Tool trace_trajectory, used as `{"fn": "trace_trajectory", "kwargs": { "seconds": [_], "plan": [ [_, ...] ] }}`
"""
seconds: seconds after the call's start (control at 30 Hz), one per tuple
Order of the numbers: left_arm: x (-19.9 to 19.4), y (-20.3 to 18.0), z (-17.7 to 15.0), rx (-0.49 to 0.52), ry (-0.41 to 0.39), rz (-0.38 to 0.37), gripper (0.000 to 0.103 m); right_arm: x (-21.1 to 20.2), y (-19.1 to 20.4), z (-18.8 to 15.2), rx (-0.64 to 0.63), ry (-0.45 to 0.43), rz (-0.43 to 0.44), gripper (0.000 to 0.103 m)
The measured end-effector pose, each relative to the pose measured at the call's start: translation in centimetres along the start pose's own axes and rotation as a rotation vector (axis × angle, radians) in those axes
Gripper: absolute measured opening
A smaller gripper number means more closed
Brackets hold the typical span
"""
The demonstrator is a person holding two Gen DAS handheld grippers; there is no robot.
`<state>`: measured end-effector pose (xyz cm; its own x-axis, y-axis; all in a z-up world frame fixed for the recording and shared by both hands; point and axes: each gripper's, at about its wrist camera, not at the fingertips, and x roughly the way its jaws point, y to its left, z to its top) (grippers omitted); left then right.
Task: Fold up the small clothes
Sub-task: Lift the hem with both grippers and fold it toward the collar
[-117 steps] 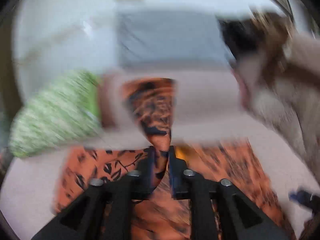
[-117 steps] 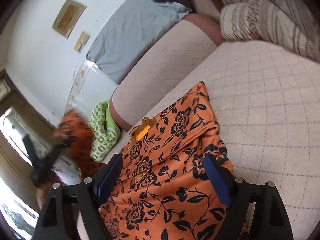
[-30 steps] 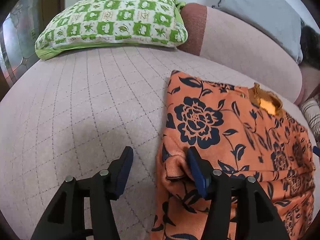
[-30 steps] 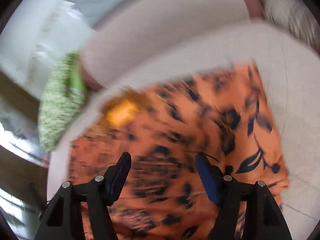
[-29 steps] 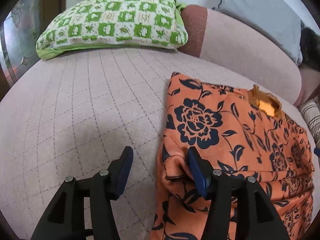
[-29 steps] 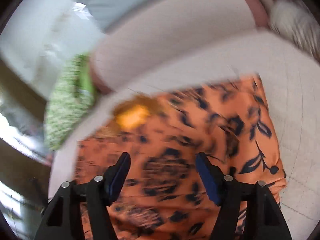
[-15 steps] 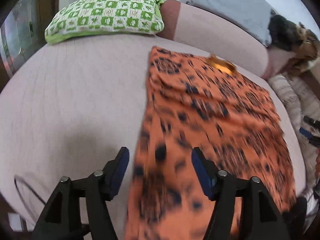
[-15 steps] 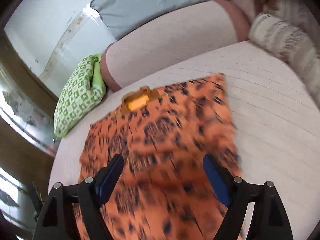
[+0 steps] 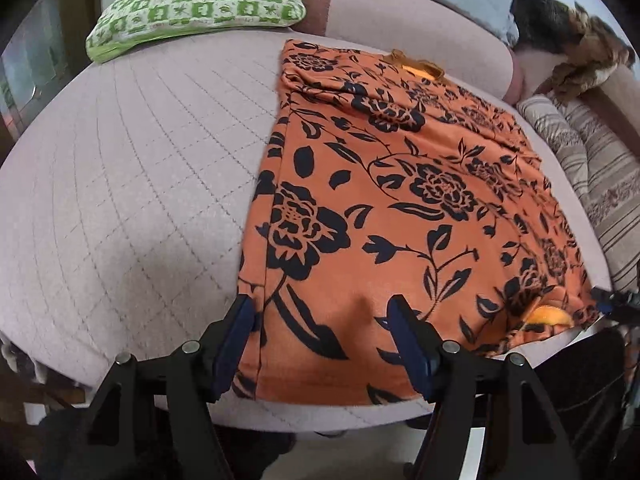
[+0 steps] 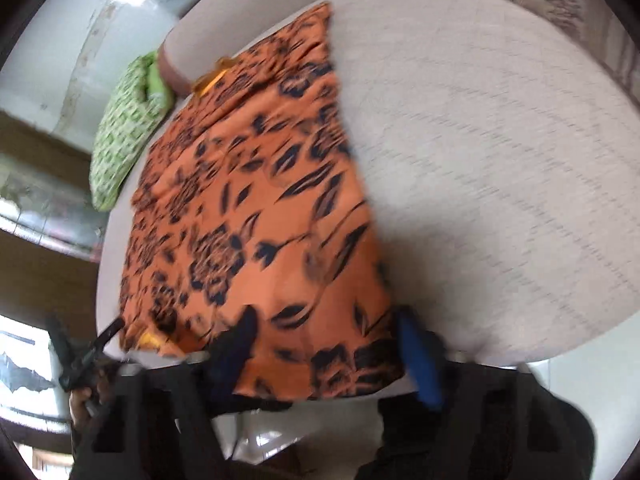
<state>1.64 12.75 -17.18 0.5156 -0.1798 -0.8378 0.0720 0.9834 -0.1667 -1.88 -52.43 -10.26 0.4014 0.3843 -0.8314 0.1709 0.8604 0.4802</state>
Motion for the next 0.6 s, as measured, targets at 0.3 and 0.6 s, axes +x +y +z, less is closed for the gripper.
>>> {"fn": "trace_trajectory", "kwargs": {
  "seconds": [0.3, 0.6],
  "plan": [
    [0.1, 1.5, -0.9, -0.056, 0.037, -0.004, 0.006, 0.4, -0.6, -0.2, 0.033, -0.016, 0.013, 0.056],
    [-1.7, 3.6, -1.6, -0.157, 0.023, -0.010, 0.008, -1.6, 0.2, -0.7, -0.007, -0.071, -0.107, 0.014]
  ]
}}
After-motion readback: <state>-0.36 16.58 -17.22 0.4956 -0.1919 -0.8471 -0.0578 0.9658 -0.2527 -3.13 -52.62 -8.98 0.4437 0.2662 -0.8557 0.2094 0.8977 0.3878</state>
